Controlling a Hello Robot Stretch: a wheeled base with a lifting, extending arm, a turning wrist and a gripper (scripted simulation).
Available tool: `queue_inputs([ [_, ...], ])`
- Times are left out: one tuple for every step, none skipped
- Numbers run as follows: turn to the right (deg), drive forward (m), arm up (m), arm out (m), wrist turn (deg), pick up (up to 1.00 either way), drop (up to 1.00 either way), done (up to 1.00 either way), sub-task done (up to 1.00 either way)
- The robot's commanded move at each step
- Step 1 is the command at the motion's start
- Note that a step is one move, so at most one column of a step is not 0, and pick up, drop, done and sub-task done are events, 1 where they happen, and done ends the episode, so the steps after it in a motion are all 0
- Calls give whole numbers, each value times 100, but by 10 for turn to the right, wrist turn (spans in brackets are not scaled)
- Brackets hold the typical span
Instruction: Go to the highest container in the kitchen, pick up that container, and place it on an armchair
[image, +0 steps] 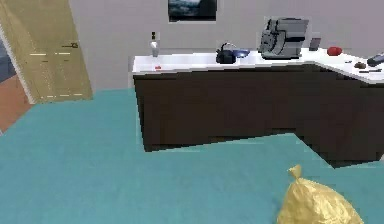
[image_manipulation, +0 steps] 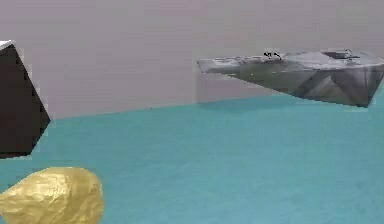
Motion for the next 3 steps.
queue_inputs([
  [0, 100, 0, 0, 0, 0, 0, 0, 0],
  [60, 0, 0, 0, 0, 0, 0, 0, 0],
  [30, 0, 0, 0, 0, 0, 0, 0, 0],
])
